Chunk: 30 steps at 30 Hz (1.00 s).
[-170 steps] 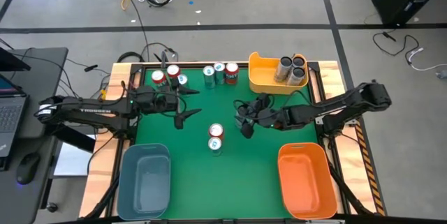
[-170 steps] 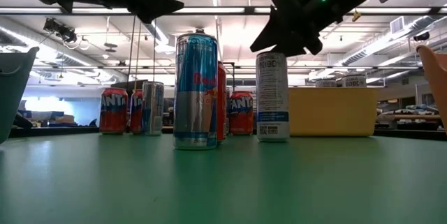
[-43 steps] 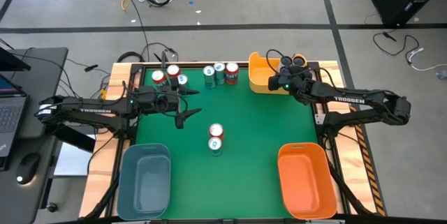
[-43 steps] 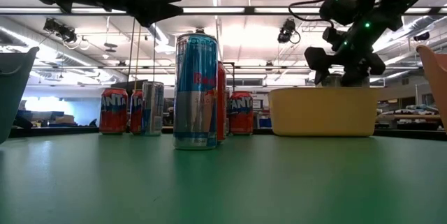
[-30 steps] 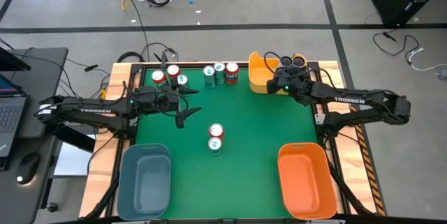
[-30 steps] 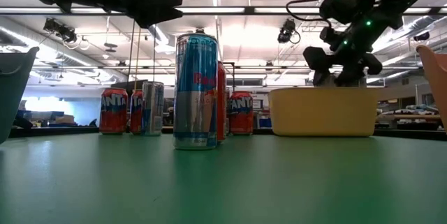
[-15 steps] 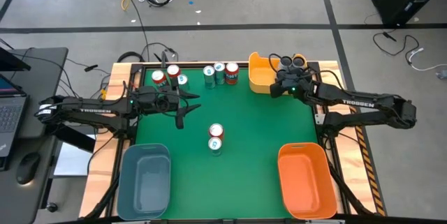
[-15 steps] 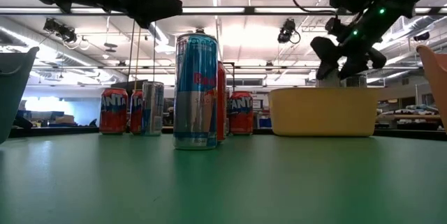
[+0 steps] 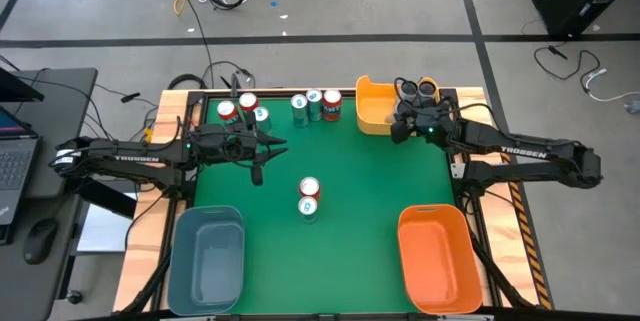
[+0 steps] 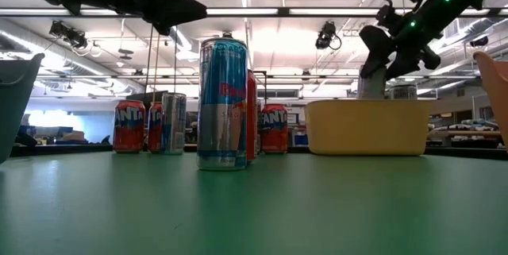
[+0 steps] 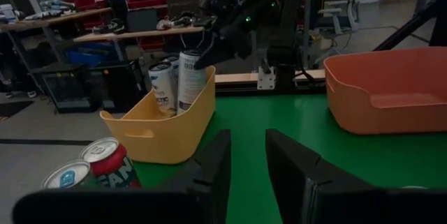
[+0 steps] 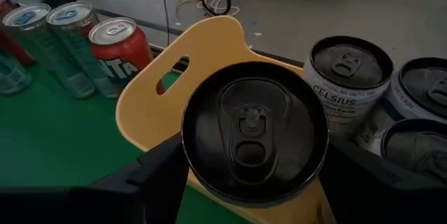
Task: Sort soda cans
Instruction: Put the white-blue soda can into the yellow bin
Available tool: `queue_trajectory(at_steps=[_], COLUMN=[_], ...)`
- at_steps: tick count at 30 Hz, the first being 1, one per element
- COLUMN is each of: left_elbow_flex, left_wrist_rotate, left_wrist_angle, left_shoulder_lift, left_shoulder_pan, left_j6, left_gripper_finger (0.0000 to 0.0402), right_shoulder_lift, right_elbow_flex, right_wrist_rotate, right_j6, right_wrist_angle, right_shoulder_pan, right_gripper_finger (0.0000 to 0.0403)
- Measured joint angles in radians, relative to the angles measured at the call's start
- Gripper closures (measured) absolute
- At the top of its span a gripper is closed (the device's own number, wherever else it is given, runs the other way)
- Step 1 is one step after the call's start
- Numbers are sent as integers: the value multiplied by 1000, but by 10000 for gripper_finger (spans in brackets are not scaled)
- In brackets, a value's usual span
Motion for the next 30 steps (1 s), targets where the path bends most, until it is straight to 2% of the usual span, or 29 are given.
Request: queue_trajectory(at_steps=[12, 22, 30], left_elbow_flex=[0, 0, 0], left_wrist_rotate=[0, 0, 0], left_wrist_angle=[-6, -35, -34], left_shoulder_lift=[0, 0, 0], left_shoulder_pan=[0, 0, 0], left_j6=[0, -3, -2], left_gripper_finger=[308, 308, 308], right_shoulder_lift=[98, 121, 122], right_elbow_flex=[0, 1, 1], right_wrist_rotate=[-38, -128, -139], right_j6=[111, 147, 129], right_wrist_angle=[-1, 5, 0], right_shoulder_pan=[-86, -123, -127], right_gripper_finger=[141, 65, 12])
